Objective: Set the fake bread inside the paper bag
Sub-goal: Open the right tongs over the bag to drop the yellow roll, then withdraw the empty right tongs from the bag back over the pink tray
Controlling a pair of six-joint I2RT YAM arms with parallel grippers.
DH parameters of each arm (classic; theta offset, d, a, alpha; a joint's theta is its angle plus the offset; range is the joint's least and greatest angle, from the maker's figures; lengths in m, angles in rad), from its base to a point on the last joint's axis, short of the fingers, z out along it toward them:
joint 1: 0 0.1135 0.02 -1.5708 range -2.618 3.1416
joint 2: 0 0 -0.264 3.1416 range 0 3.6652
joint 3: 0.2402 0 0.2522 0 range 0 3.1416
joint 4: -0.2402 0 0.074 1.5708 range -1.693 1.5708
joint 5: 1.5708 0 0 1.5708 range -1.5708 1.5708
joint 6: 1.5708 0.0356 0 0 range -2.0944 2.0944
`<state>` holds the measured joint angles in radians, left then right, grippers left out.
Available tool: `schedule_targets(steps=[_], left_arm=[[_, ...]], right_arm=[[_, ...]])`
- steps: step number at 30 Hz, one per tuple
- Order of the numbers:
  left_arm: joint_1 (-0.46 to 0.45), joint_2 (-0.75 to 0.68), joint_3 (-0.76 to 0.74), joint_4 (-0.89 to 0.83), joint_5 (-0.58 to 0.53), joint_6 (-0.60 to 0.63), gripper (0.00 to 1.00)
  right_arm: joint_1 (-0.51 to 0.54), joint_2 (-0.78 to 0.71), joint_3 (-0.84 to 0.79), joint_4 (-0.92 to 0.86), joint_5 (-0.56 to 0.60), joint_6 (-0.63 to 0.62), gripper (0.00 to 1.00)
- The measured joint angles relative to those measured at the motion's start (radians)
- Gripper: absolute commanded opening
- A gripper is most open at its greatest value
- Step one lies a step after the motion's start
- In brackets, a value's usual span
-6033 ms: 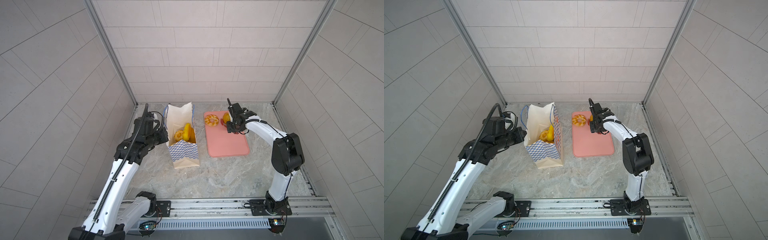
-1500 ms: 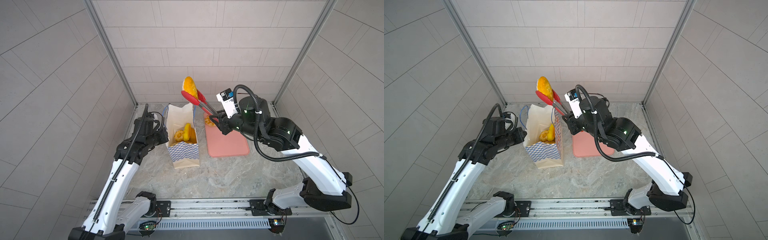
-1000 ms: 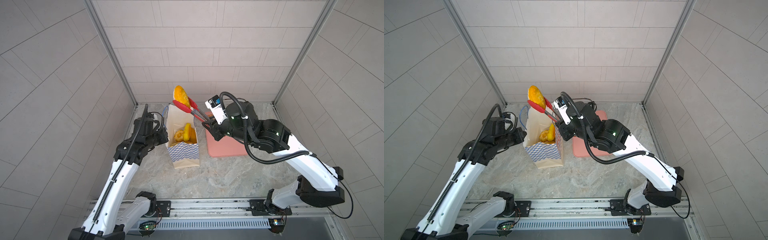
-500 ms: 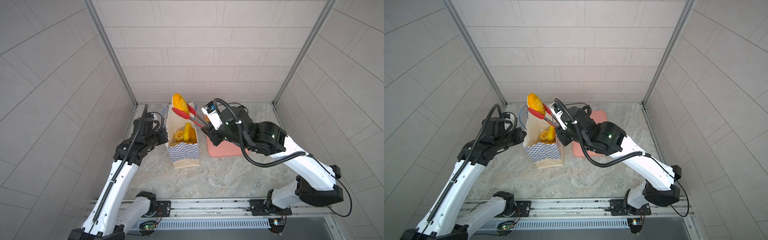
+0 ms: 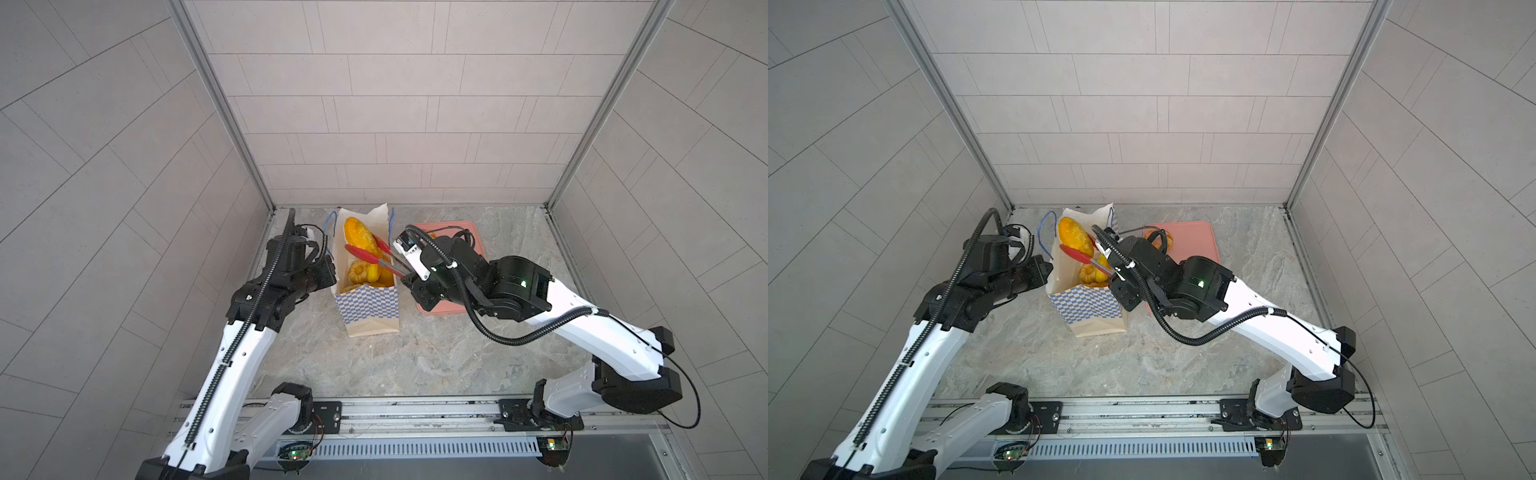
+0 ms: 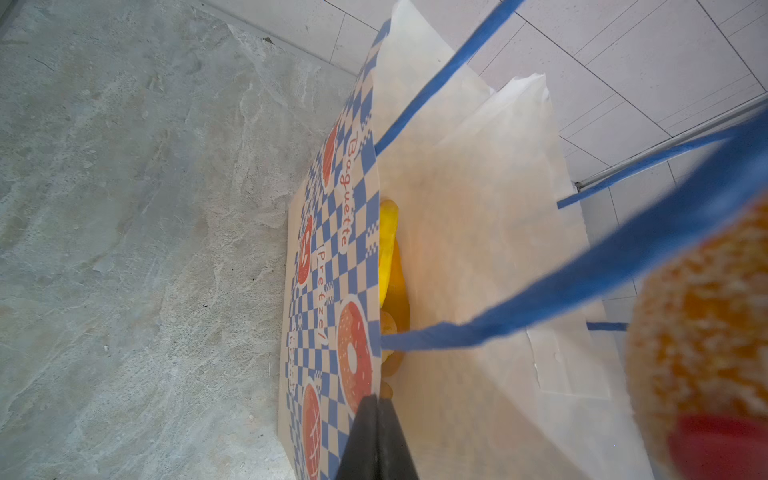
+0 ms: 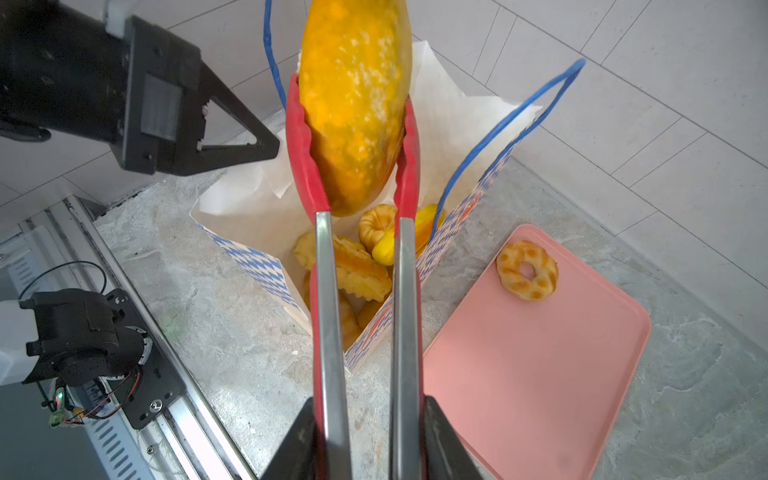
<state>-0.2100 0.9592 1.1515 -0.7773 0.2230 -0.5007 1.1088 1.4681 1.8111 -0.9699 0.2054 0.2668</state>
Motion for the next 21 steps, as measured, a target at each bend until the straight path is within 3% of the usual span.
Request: schedule_targets(steps=[21], left_arm=[[0.000, -0.002, 0.000, -0.007, 0.000, 0.000, 0.05]], right_arm=[[0.013, -0.038, -0.024, -0.006, 0.039, 0.003, 0.56]])
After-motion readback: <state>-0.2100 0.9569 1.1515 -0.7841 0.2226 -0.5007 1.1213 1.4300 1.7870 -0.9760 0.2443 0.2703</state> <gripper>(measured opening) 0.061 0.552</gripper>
